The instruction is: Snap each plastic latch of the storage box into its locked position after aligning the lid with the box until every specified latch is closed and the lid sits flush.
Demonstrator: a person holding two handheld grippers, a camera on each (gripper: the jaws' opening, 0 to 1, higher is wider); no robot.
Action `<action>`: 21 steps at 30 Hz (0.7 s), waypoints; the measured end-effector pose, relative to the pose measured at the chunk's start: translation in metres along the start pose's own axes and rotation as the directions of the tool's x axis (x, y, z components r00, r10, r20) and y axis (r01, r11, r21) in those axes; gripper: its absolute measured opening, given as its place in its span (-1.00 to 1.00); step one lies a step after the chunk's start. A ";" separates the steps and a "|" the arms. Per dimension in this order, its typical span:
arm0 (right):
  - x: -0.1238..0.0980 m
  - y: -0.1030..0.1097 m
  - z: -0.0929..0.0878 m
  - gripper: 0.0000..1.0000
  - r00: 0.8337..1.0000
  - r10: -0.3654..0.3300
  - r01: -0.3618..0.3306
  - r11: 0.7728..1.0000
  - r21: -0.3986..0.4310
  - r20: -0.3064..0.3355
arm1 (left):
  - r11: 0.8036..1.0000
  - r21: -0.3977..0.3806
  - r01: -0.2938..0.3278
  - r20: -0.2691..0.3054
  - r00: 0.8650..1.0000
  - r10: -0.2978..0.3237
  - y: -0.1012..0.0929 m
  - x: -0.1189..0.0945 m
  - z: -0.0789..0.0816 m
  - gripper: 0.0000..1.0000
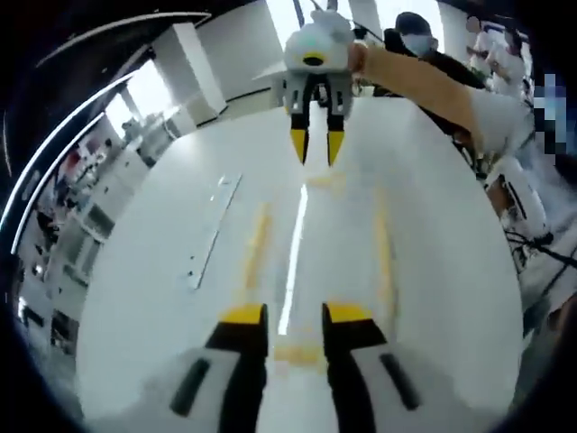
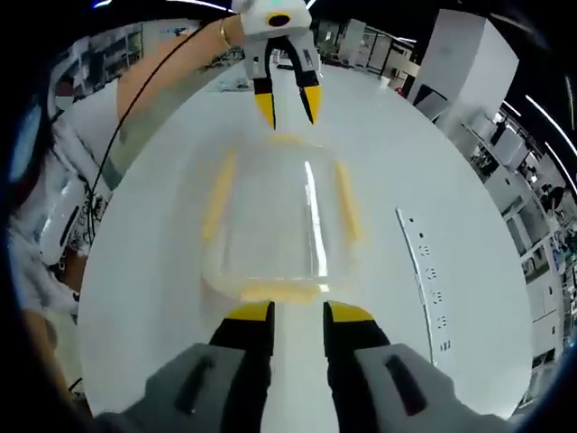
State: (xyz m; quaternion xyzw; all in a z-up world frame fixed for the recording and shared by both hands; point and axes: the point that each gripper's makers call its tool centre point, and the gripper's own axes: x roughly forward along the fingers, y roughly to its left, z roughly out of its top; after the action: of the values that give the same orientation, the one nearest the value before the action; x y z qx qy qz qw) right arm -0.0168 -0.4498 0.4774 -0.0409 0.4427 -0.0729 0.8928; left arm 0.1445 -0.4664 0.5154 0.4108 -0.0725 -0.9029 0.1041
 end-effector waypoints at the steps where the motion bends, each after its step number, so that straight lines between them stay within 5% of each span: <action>1: 0.000 -0.001 0.001 -0.60 1.000 -0.008 0.008 1.000 0.000 0.008 | 1.000 0.001 0.001 0.022 1.000 -0.002 -0.002 0.003 0.004 -0.64; 7: 0.004 -0.013 -0.006 -0.69 0.992 -0.106 0.103 0.994 0.037 0.065 | 1.000 -0.023 -0.012 0.068 0.998 0.013 -0.007 0.028 0.007 -0.72; 15: 0.018 -0.031 -0.012 -1.00 0.952 -0.268 0.240 0.954 0.181 0.148 | 0.993 -0.083 -0.090 0.117 0.988 0.099 0.008 0.044 0.014 -0.94; 21: 0.029 -0.026 -0.014 -1.00 0.946 -0.269 0.233 0.952 0.198 0.182 | 0.988 -0.139 -0.070 0.088 0.993 0.083 0.010 0.053 -0.002 -1.00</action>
State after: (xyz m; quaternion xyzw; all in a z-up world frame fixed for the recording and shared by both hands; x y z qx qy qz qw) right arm -0.0131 -0.4808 0.4492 -0.0263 0.3303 -0.2199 0.9175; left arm 0.1135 -0.4891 0.4780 0.3571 -0.0313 -0.9192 0.1628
